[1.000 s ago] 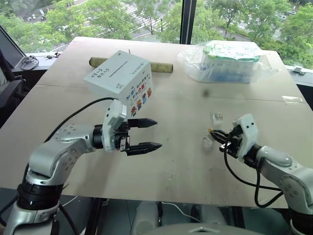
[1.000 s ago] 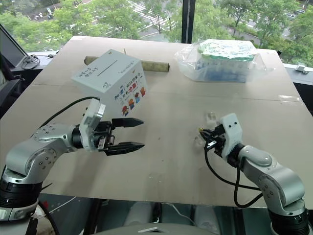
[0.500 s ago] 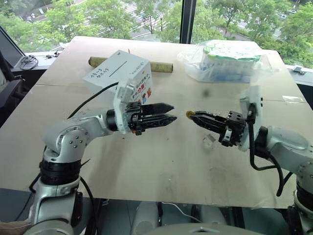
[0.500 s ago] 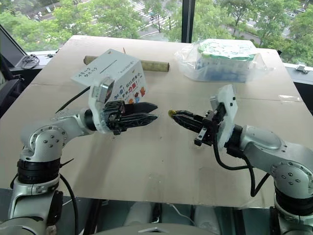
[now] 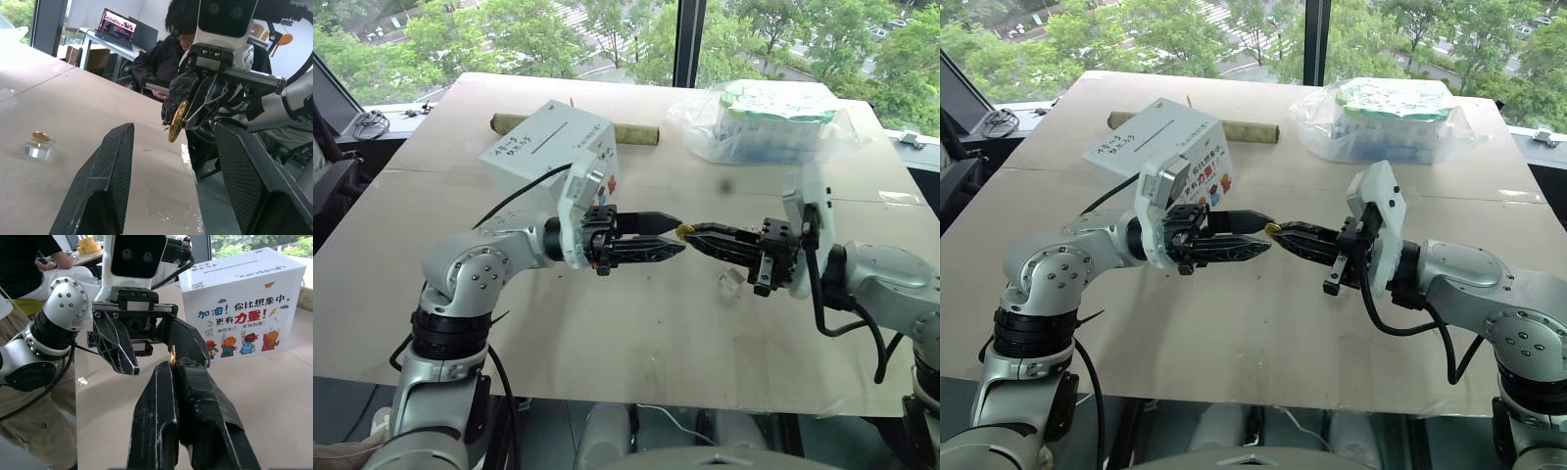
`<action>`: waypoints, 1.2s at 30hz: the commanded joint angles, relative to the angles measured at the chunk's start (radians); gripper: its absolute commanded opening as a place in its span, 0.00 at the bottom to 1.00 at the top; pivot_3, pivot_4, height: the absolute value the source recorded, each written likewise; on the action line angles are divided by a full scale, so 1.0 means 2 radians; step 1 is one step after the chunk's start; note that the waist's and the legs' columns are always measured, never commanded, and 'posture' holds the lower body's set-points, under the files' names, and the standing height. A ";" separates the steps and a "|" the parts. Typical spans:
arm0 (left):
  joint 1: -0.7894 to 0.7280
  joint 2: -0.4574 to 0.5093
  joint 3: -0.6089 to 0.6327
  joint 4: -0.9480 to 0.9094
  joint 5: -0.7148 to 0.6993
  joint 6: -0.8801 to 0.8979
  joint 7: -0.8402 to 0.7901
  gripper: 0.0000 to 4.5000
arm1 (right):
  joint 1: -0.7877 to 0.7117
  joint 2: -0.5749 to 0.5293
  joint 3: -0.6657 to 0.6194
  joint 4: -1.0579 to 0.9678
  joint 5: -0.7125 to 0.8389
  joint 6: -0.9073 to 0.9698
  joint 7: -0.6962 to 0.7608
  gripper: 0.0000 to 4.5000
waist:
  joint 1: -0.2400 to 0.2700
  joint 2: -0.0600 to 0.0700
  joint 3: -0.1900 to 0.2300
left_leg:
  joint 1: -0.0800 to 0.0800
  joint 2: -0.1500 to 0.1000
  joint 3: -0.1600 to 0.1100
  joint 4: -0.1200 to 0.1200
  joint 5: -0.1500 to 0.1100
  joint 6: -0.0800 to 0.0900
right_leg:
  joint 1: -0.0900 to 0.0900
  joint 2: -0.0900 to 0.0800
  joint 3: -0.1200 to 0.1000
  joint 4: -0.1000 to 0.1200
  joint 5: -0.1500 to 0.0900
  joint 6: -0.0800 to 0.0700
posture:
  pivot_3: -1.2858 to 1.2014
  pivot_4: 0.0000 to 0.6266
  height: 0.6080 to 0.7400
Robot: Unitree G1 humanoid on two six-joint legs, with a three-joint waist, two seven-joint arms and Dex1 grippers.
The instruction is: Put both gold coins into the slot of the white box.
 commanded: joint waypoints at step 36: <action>-0.004 0.004 0.012 0.003 0.030 -0.026 -0.043 0.00 | 0.004 -0.040 0.003 -0.007 0.003 -0.052 0.041 0.47 | 0.000 0.000 0.001 | 0.000 0.000 0.000 0.000 0.000 0.000 | 0.000 0.000 0.000 0.000 0.000 0.000 | 0.52 0.24 1.00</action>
